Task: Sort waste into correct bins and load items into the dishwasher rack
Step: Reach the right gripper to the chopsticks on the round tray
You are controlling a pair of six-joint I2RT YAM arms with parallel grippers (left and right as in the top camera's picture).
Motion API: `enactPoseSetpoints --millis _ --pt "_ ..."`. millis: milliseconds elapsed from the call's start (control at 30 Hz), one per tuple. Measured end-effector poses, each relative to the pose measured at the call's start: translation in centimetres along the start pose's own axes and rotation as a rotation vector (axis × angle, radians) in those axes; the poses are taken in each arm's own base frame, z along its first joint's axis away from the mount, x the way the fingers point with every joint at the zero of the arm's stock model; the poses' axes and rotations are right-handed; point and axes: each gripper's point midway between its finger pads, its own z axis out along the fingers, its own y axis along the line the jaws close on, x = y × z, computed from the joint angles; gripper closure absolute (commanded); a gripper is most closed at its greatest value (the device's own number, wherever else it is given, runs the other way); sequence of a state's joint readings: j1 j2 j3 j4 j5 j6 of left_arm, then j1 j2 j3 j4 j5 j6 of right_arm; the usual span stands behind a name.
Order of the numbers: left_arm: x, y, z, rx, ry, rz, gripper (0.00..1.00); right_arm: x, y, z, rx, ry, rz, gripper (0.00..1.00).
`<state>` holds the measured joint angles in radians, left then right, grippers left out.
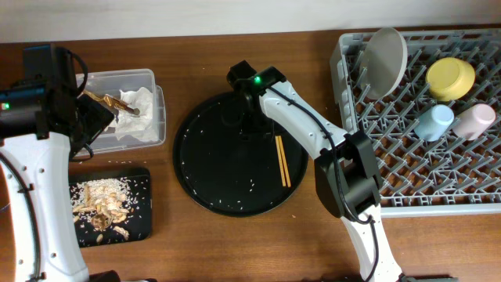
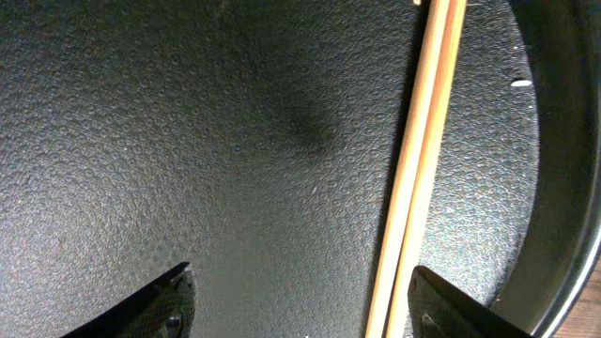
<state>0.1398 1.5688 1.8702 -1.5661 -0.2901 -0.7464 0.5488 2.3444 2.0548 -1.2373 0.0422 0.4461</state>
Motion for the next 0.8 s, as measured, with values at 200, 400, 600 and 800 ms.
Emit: enactPoseSetpoints --millis 200,400,600,800 --pt "0.0 0.0 0.0 0.000 0.000 0.000 0.00 0.1 -0.7 3.3 0.037 -0.016 -0.001 0.28" --pt "0.0 0.0 0.0 0.000 0.000 0.000 0.01 -0.4 -1.6 3.4 0.018 -0.011 0.028 0.29" --pt "0.0 0.0 0.0 0.000 0.000 0.000 0.01 -0.4 -1.3 3.4 0.001 -0.011 0.029 0.32" --pt "0.0 0.0 0.0 0.000 0.000 0.000 0.00 -0.4 -1.2 3.5 -0.003 -0.012 0.029 0.32"
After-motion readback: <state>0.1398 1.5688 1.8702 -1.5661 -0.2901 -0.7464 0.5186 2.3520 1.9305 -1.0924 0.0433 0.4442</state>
